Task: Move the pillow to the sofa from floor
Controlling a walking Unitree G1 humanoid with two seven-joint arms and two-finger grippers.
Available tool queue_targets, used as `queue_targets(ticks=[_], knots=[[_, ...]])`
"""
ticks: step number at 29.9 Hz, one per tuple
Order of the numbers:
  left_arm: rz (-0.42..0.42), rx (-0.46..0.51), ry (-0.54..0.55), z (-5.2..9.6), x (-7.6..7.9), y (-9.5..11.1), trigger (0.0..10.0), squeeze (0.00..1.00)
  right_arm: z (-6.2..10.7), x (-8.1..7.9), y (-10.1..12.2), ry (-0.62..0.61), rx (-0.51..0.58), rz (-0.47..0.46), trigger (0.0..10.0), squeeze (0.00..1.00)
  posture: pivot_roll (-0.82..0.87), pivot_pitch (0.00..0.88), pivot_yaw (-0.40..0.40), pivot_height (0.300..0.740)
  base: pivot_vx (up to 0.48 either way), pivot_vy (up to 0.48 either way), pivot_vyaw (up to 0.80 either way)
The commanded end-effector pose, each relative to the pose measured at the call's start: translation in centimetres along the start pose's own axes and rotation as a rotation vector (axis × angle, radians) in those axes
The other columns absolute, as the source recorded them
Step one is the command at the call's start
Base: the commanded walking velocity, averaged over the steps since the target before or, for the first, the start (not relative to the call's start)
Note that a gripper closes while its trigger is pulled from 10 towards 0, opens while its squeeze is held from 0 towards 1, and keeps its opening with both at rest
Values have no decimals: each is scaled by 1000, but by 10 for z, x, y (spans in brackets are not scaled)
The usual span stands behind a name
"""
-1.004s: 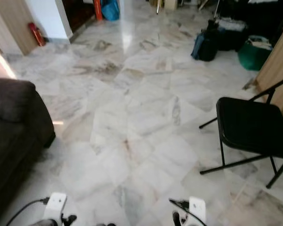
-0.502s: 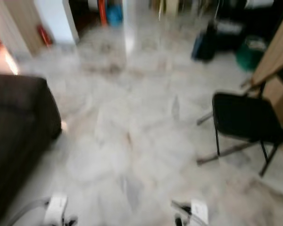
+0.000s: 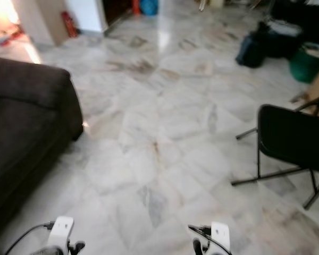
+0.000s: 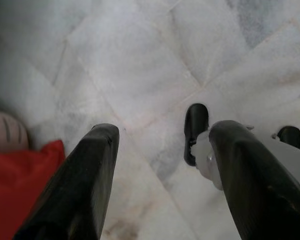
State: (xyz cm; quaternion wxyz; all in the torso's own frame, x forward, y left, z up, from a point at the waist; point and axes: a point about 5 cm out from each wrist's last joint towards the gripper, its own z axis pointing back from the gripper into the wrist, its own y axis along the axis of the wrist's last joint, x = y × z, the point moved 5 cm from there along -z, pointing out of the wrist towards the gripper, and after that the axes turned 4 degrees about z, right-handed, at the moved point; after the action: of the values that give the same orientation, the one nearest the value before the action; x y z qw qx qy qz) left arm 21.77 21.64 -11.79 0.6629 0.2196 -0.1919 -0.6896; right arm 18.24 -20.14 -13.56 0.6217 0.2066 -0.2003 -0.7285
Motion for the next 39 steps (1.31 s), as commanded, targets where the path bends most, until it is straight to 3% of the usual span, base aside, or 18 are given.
queue_targets(ticks=[1,39], knots=[[-12,-28,9,1,-4,-7,10000,0,0,-3,-6,6,-20,3,10000,0,51,38,-13,740,0,0,800],[-32,-35,12,1,-4,-7,10000,0,0,-3,-6,15,-27,20,10000,0,53,33,-13,740,0,0,800]])
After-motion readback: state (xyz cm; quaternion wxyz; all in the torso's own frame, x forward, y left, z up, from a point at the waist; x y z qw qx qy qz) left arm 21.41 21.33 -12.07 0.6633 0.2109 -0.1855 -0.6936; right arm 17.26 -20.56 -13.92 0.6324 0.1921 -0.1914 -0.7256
